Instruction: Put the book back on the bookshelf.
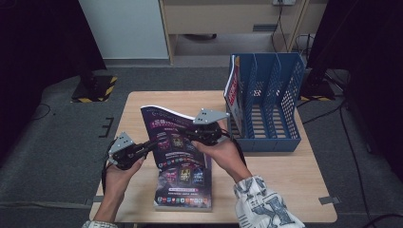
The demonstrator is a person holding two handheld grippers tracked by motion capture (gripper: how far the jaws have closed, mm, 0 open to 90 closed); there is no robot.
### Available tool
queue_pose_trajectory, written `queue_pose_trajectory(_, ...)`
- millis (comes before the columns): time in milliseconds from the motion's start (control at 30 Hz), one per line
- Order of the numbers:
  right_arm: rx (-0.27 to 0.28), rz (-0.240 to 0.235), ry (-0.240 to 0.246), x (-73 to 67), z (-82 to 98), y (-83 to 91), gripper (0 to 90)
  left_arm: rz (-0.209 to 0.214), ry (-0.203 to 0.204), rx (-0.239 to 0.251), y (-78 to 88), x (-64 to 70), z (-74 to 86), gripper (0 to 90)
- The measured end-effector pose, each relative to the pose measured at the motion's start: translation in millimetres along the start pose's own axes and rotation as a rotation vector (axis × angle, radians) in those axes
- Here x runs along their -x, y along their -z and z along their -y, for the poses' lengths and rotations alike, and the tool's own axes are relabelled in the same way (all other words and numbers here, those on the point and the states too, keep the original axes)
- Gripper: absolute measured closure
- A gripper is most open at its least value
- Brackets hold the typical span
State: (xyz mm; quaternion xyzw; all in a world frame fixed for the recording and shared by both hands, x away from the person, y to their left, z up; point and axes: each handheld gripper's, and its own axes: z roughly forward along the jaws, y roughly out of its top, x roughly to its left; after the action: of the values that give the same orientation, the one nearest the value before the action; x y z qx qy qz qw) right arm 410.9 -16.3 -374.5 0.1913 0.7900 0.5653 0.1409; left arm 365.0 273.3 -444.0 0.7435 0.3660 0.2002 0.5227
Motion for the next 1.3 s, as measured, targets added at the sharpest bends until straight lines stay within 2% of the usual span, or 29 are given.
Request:
queue_pose_trajectory(100, 0.011, 0.015, 0.004, 0.4, -0.4, 2.0, 82.6, 0.001, 0.013, 0.023, -1.1, -0.9, 1.3, 77.6)
queue_pose_trajectory(133, 0.021, 0.017, 0.006, 0.3, -1.1, 3.1, 82.6, -0.011, 0.012, 0.025, -1.7, -0.8, 1.9, 75.1)
queue_pose_trajectory(233, 0.034, 0.017, 0.019, -2.2, -4.5, 5.7, 82.7, -0.054, 0.010, 0.009, -3.4, -2.3, 5.3, 58.3)
queue_pose_trajectory(367, 0.054, 0.019, 0.026, -3.6, -7.4, 6.4, 82.7, -0.073, 0.033, 0.016, -1.4, -8.1, 9.2, 46.9)
queue_pose_trajectory(533, 0.067, 0.021, 0.022, -4.5, -8.0, 5.0, 82.7, -0.054, 0.036, 0.033, -2.3, -7.8, 9.6, 42.2)
queue_pose_trajectory(667, 0.070, 0.034, 0.023, -4.7, -11.3, 4.1, 82.7, -0.067, 0.011, 0.006, -7.7, -5.4, 13.1, 37.4)
queue_pose_trajectory(733, 0.072, 0.039, 0.022, -4.6, -13.6, 4.0, 82.7, -0.073, 0.014, -0.006, -9.1, -7.3, 17.0, 34.6)
queue_pose_trajectory(833, 0.083, 0.050, 0.025, -5.2, -17.8, 4.4, 82.7, -0.095, 0.022, -0.024, -8.1, -15.2, 23.5, 25.7)
queue_pose_trajectory(933, 0.087, 0.052, 0.022, -4.2, -19.5, 4.7, 82.7, -0.111, 0.036, -0.028, -6.2, -20.3, 27.4, 22.9)
queue_pose_trajectory(1000, 0.094, 0.057, 0.017, -3.7, -21.1, 5.0, 82.7, -0.136, 0.049, -0.046, -2.5, -29.2, 33.9, 22.3)
queue_pose_trajectory(1167, 0.104, 0.063, 0.006, -5.3, -20.3, 3.1, 82.7, -0.179, 0.070, -0.079, 2.2, -41.0, 43.6, 20.4)
queue_pose_trajectory(1300, 0.108, 0.065, 0.003, -5.8, -20.8, 3.0, 82.6, -0.182, 0.075, -0.116, 1.0, -45.6, 48.4, 14.9)
